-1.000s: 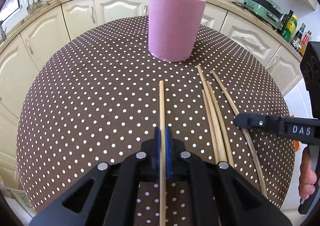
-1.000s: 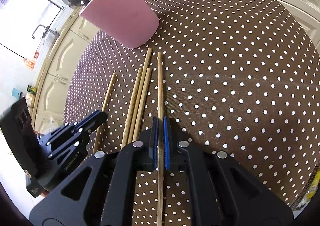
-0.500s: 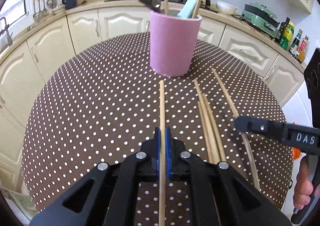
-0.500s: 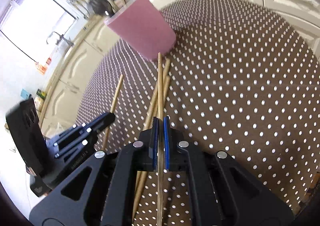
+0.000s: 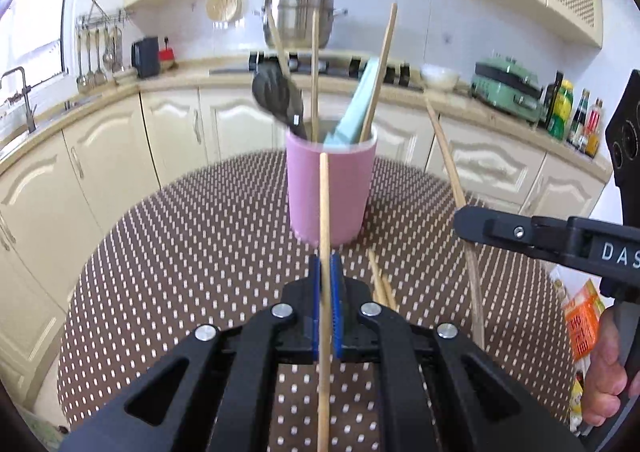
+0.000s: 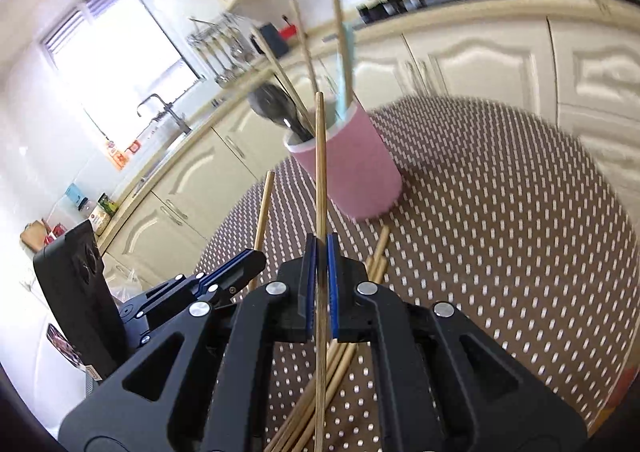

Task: Organize utensils
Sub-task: 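Lift both held chopsticks and carry them over the pink cup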

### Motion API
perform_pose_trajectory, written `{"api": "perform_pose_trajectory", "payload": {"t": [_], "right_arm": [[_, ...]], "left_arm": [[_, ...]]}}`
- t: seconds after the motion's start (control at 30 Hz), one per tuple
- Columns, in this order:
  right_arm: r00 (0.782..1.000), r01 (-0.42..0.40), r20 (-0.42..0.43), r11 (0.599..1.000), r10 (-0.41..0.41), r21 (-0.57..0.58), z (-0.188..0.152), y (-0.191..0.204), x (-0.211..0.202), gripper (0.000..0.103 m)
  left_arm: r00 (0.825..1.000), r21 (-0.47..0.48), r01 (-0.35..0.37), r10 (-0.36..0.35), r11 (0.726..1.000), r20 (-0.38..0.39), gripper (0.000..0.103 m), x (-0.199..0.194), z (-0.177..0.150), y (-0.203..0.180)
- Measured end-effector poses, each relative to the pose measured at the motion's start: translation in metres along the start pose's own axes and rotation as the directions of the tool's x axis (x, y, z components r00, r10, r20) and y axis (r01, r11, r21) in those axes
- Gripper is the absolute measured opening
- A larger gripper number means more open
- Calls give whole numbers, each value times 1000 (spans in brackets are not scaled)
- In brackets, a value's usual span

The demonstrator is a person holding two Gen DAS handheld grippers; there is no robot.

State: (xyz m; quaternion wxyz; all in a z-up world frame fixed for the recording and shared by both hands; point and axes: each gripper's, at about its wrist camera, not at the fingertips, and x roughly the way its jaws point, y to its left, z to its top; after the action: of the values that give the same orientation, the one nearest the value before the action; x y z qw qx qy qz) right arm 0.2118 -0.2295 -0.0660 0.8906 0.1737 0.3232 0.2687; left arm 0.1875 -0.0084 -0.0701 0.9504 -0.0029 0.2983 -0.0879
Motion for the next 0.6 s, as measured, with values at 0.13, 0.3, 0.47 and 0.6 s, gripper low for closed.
{"api": "perform_pose_trajectory", "payload": {"t": [0.13,0.3,0.47,0.6], "right_arm": [[996,5,88,997,2,-78,17,12,-6,6],[987,26,159,991,-4,-133,39,19,-2,6],[980,38,199,988,-7,-153,62,20,3,6],[972,54,234,985,-14,-165,77,17,9,6]], "left_arm": [[998,18,-6,5,1000,56,5,0,22,-7],[992,38,-37,32,999,119,5,6,44,-12],[986,14,-21,19,1000,164,5,11,64,-11],[980,11,-14,11,1000,201,5,13,78,-8]]}}
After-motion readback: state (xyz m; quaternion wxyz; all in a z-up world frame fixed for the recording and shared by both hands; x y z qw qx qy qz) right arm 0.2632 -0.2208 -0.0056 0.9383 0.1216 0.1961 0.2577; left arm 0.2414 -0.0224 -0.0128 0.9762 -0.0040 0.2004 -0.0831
